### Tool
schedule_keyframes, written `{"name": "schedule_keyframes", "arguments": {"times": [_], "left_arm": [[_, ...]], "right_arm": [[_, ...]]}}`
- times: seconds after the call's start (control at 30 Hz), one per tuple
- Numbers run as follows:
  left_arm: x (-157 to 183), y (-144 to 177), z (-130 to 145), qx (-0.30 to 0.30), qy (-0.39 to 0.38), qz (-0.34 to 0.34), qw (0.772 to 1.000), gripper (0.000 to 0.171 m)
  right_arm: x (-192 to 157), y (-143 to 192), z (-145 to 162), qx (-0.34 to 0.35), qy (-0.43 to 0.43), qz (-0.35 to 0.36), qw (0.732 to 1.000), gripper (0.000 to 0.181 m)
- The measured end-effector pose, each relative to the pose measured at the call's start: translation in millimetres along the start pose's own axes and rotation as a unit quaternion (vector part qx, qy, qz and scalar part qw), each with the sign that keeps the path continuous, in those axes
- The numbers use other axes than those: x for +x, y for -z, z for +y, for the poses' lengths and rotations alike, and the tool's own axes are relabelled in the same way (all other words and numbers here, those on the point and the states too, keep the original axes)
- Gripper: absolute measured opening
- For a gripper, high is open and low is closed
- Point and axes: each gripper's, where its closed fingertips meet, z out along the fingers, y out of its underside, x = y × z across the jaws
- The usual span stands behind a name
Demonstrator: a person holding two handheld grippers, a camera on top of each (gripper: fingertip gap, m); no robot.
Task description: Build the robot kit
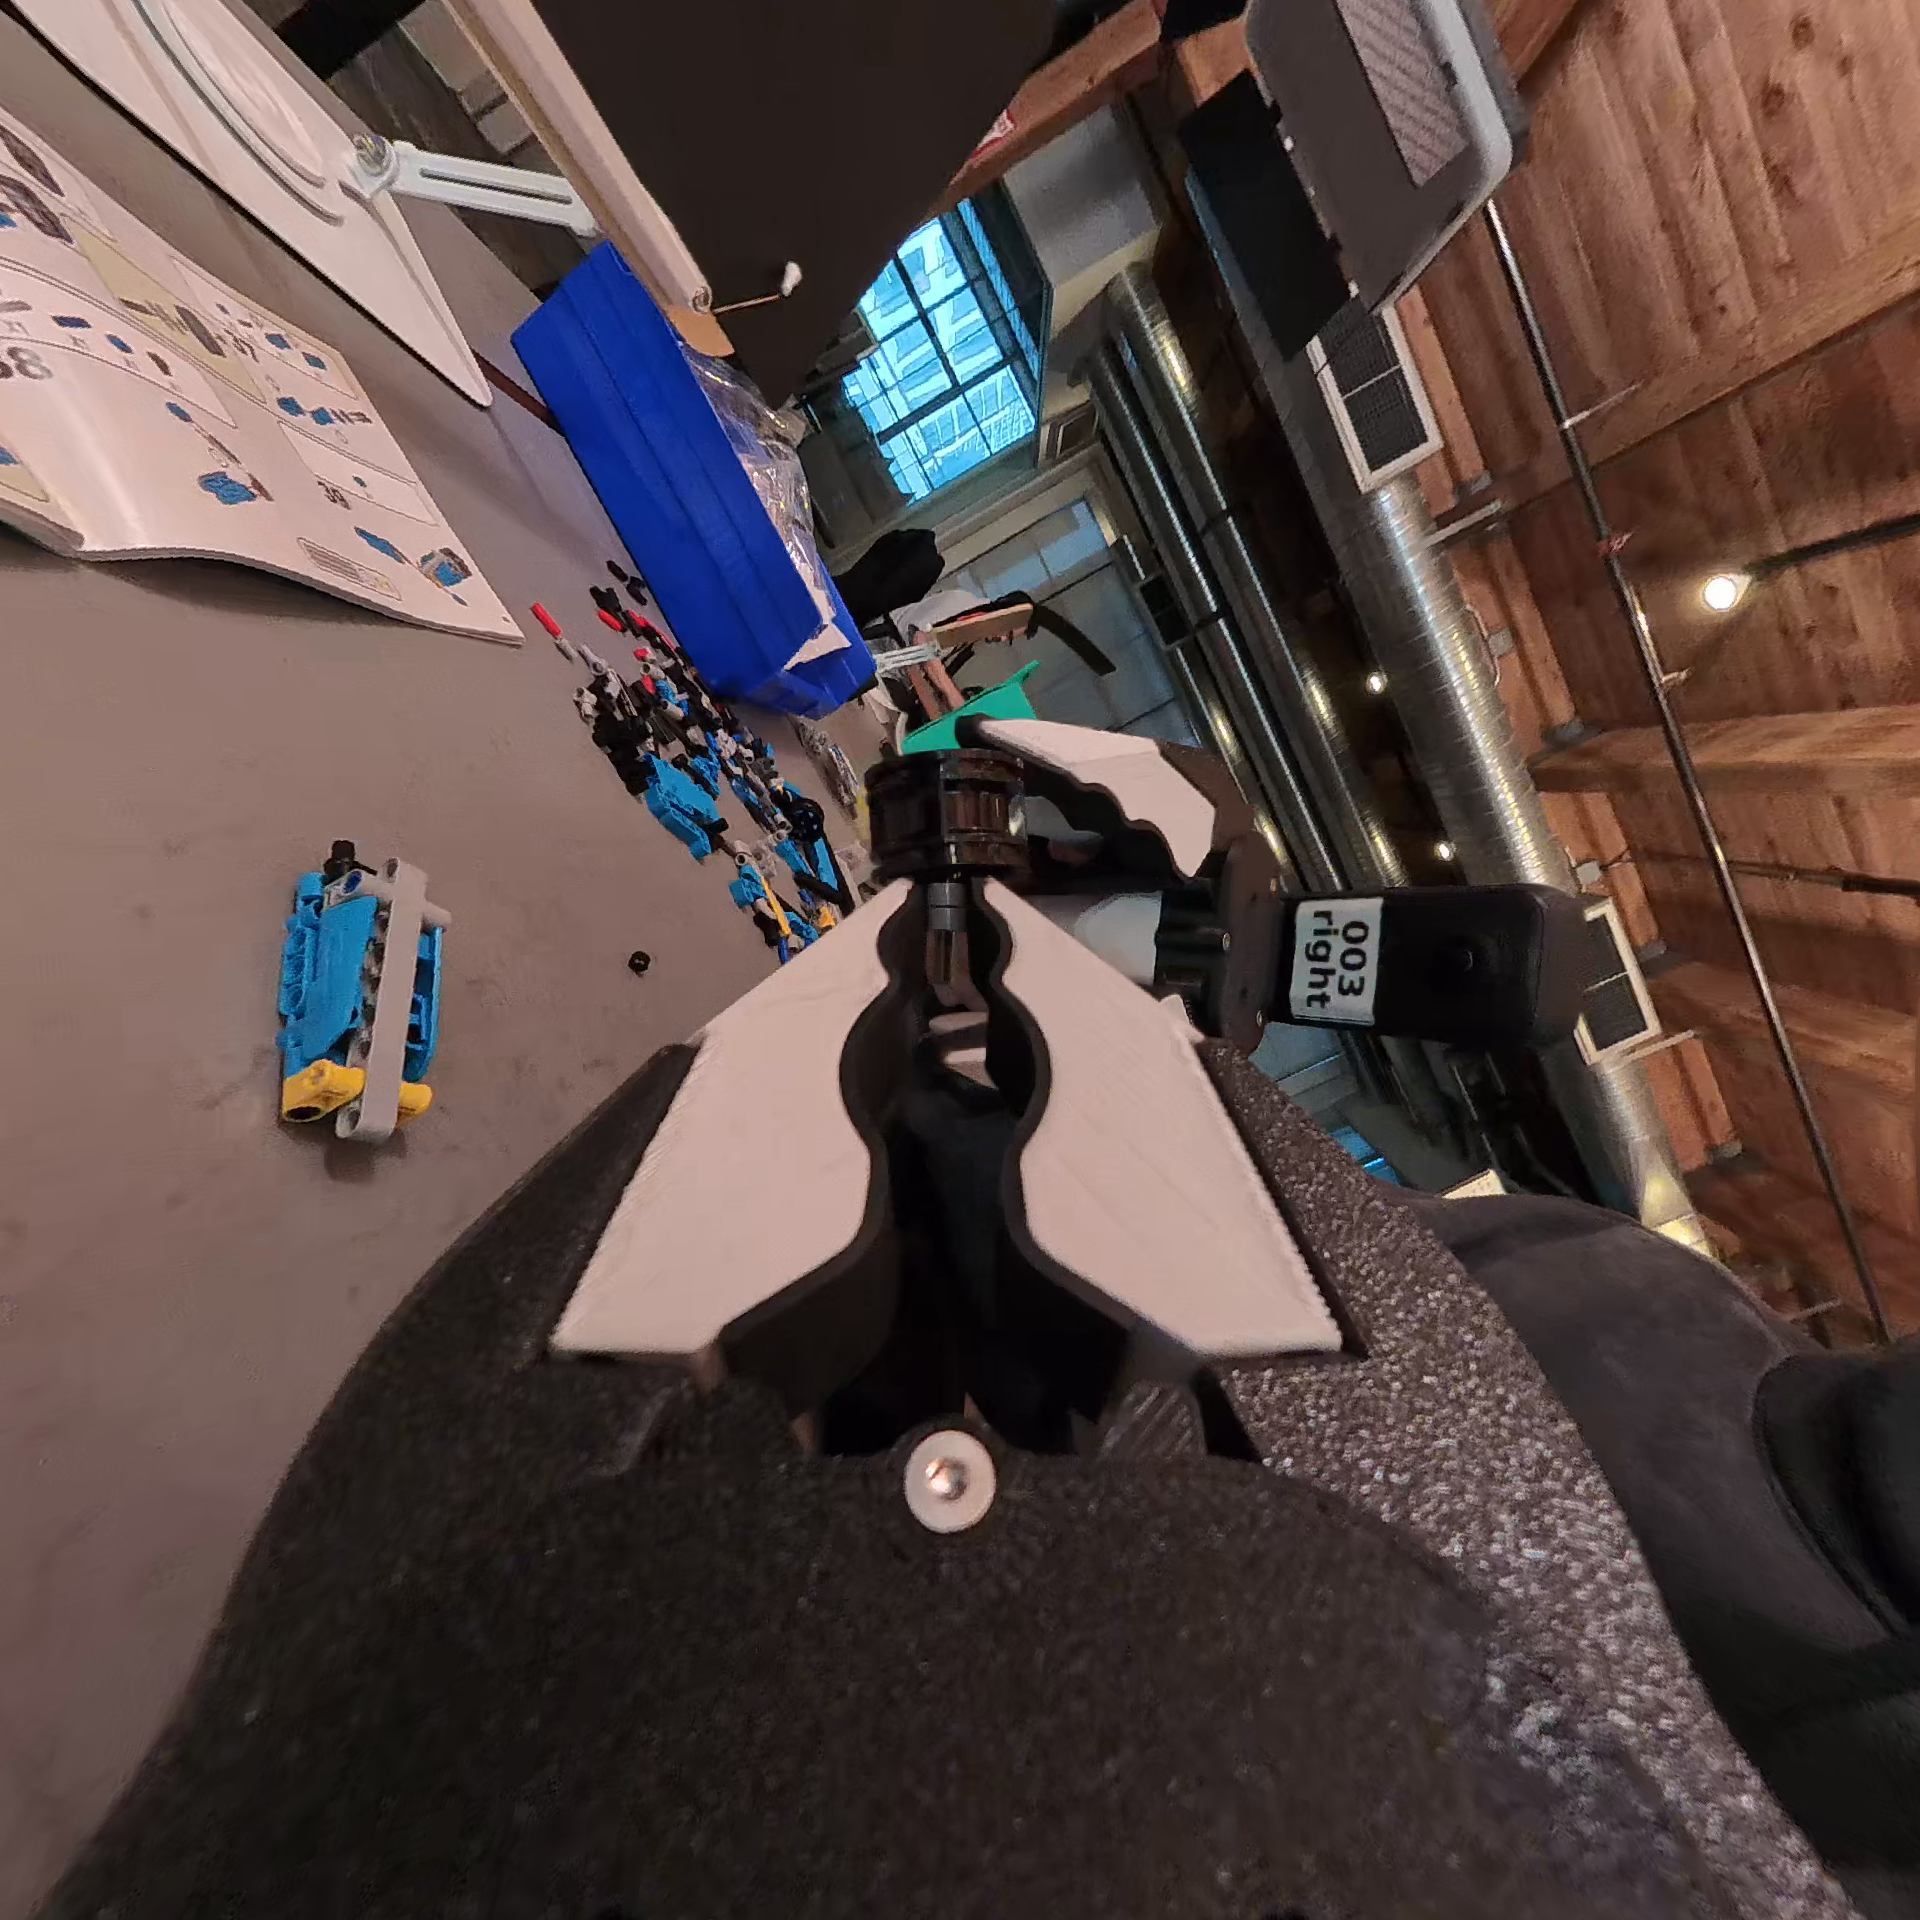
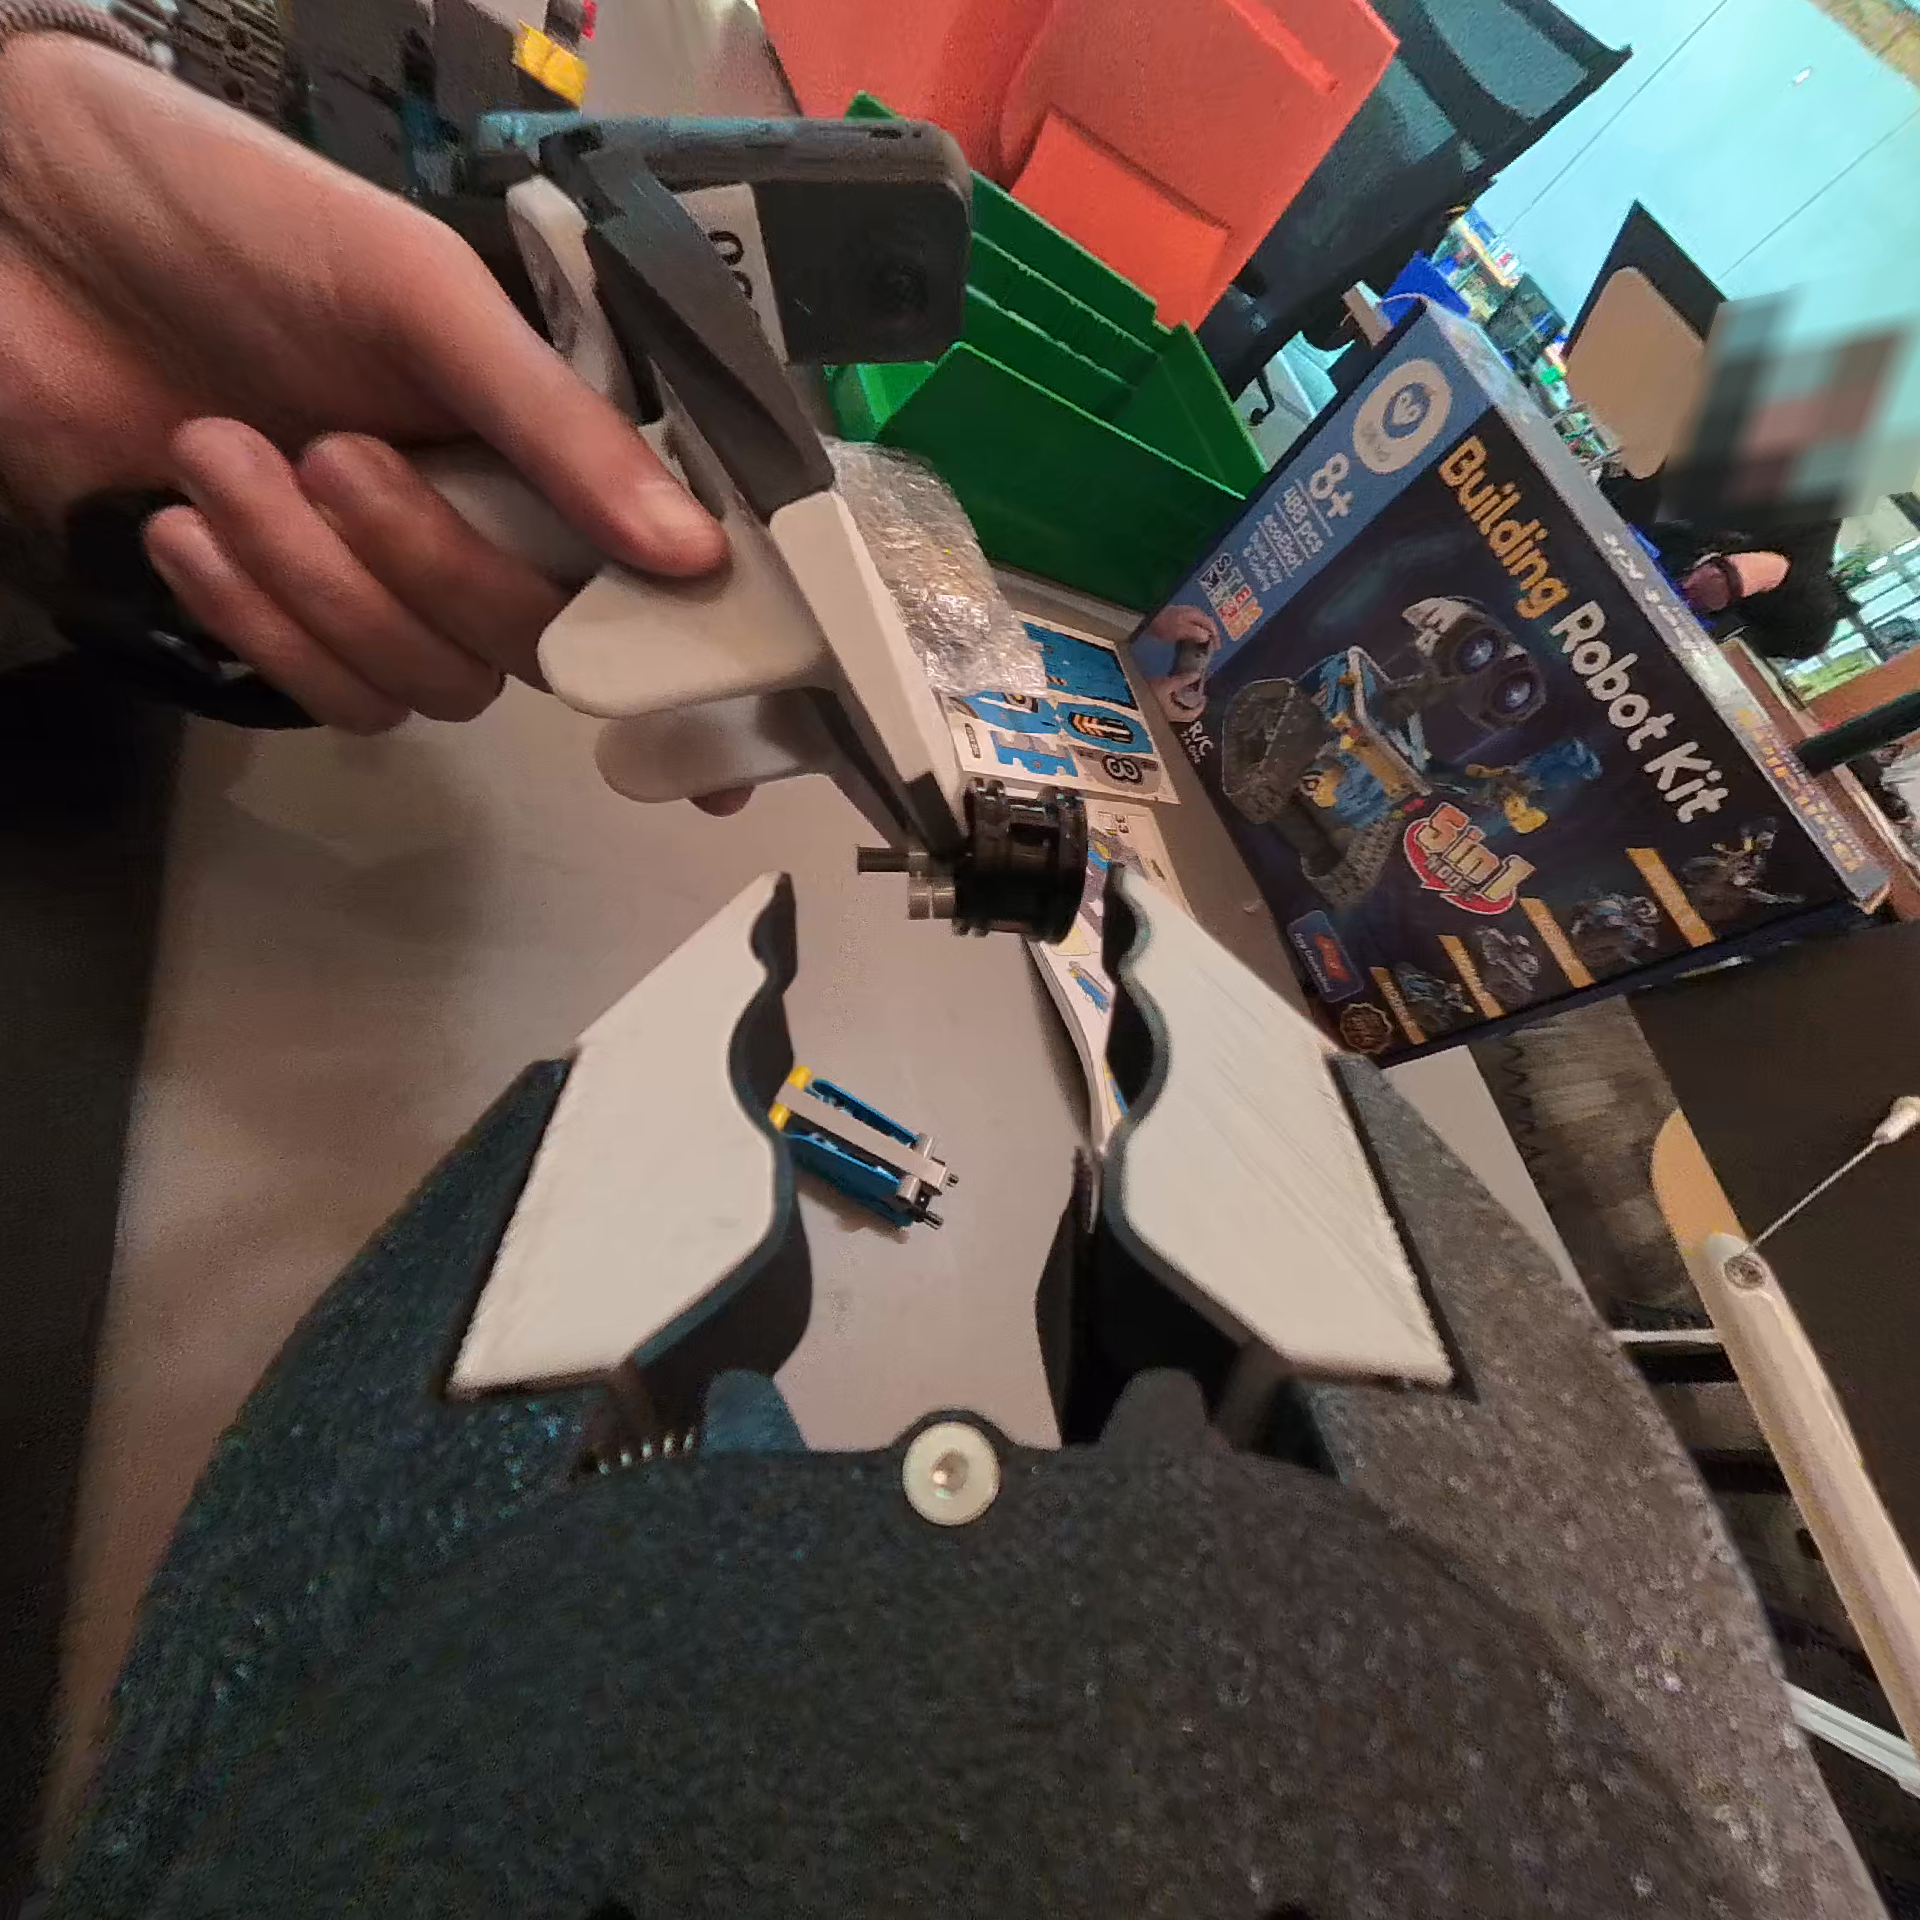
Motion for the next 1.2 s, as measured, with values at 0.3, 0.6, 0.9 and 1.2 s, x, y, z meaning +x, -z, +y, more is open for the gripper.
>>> {"name": "schedule_keyframes", "arguments": {"times": [0.3, 0.6, 0.9, 1.2], "left_arm": [[2, -6, 6, -0.002, -0.016, -0.004, 1.000, 0.006], [0, -4, 8, -0.040, -0.104, -0.038, 0.993, 0.015], [11, 5, 4, -0.062, -0.090, 0.015, 0.994, 0.057], [16, 2, 17, -0.083, -0.094, 0.048, 0.991, 0.030]], "right_arm": [[9, 0, 5, -0.021, -0.013, 0.016, 1.000, 0.039], [8, 0, 8, -0.021, -0.018, -0.005, 1.000, 0.039], [-20, 6, -8, 0.021, 0.045, -0.052, 0.997, 0.039], [-25, 9, -12, 0.037, 0.044, -0.065, 0.996, 0.040]]}}
